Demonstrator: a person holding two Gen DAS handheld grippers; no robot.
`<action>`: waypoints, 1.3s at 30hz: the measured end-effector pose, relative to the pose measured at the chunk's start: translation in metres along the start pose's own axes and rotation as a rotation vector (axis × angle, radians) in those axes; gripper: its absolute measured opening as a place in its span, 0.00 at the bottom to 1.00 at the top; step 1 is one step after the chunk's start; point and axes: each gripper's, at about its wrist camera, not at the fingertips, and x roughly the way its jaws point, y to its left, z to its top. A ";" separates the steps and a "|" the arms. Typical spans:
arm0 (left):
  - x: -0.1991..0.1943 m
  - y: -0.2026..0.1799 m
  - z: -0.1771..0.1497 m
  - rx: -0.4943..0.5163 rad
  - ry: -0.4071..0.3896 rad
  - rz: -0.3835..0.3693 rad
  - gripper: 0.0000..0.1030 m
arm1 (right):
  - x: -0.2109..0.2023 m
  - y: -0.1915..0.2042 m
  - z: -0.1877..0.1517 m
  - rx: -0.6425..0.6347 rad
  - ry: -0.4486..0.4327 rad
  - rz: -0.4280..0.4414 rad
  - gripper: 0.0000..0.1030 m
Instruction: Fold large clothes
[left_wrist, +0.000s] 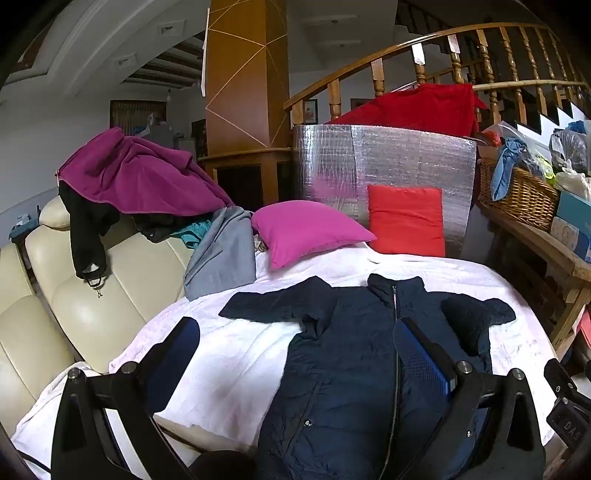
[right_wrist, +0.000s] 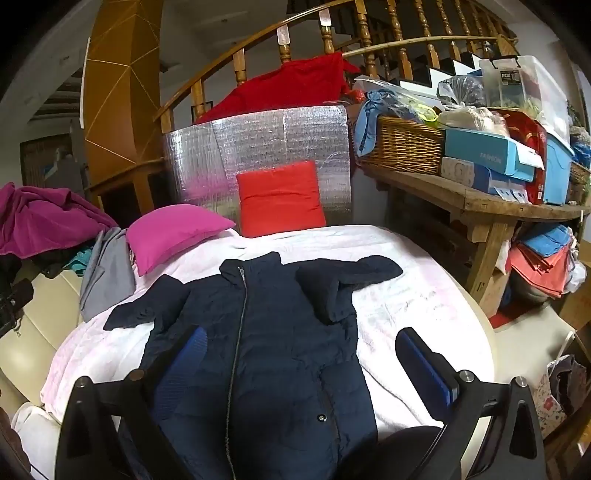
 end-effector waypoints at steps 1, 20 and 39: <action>0.000 0.000 0.000 -0.002 -0.001 -0.003 1.00 | 0.000 0.000 0.001 0.002 0.001 0.001 1.00; -0.001 -0.003 -0.004 0.007 0.006 -0.006 1.00 | 0.007 0.002 -0.002 0.010 0.021 0.006 1.00; 0.016 -0.007 -0.004 0.018 0.019 0.003 1.00 | 0.031 0.000 0.008 0.016 0.018 -0.008 1.00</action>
